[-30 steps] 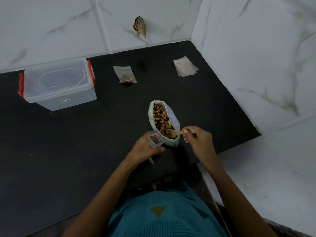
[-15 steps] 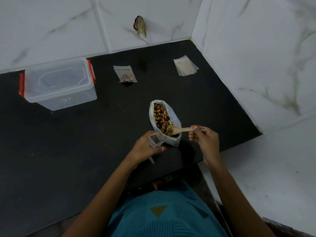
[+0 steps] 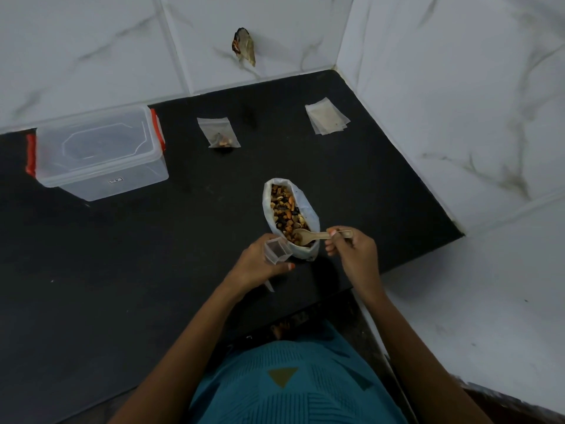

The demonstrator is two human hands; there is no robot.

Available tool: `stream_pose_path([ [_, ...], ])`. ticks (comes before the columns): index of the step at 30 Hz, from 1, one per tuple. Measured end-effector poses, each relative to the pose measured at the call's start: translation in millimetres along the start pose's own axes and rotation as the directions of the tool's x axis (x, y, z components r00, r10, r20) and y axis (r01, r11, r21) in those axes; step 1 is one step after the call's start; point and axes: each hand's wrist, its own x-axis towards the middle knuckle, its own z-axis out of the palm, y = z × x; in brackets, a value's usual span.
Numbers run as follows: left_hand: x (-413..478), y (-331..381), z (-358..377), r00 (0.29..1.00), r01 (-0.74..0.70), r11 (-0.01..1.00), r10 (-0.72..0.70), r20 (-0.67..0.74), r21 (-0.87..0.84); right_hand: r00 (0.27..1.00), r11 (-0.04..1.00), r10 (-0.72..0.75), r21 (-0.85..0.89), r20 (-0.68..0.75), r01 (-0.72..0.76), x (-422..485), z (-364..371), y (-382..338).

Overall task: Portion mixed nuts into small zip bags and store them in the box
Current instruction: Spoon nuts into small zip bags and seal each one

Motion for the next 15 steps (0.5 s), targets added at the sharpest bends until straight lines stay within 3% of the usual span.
stream_pose_path([
  [6, -0.4, 0.9, -0.3, 1.0, 0.008, 1.0, -0.008, -0.008, -0.001, 0.975, 0.95, 0.206, 0.256, -0.081, -0.179, 5.0, -5.5, 0.0],
  [15, -1.6, 2.1, -0.7, 1.0, 0.017, 1.0, -0.017, -0.011, 0.014, 0.962, 0.924, 0.246, 0.328, -0.12, -0.195, 9.8, -6.1, -6.0],
])
